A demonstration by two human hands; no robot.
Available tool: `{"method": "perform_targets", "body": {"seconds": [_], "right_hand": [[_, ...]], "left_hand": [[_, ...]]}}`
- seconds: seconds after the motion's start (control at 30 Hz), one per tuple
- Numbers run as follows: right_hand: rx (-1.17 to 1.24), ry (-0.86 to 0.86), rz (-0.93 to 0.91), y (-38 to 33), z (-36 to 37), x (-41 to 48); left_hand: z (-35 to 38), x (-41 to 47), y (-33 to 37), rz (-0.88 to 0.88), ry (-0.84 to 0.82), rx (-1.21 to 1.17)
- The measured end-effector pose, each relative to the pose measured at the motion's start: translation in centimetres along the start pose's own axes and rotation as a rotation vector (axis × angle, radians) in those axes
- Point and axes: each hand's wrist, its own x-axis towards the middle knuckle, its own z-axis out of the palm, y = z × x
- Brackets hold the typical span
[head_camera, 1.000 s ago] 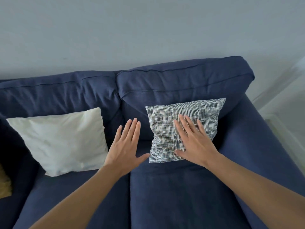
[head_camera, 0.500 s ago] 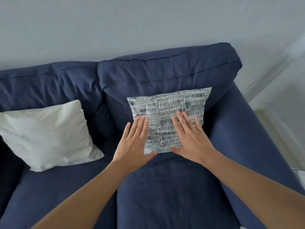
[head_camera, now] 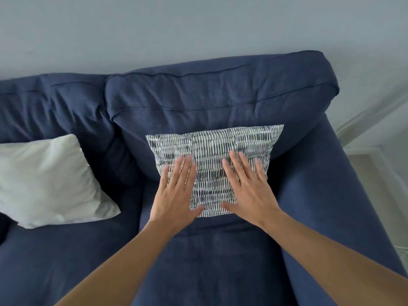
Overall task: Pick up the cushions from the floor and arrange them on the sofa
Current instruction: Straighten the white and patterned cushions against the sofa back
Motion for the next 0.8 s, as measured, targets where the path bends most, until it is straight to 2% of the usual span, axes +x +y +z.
{"method": "perform_targets", "body": {"seconds": [0.13, 0.23, 0.47, 0.8], "right_hand": [[-0.067, 0.093, -0.084, 0.3, 2.3, 4.0], [-0.096, 0.125, -0.081, 1.7, 4.1, 7.0], [-0.201, 0.140, -0.071, 7.2, 6.0, 9.6], [-0.227, 0.018, 0.091, 13.4, 4.3, 6.2]], "left_hand": [[2.4, 4.4, 0.5, 0.082, 0.094, 0.031], [4.3, 7.9, -0.6, 0.118, 0.132, 0.072], [6.6, 10.7, -6.0, 0.126, 0.120, 0.130], [6.1, 6.4, -11.6, -0.053, 0.035, 0.087]]}}
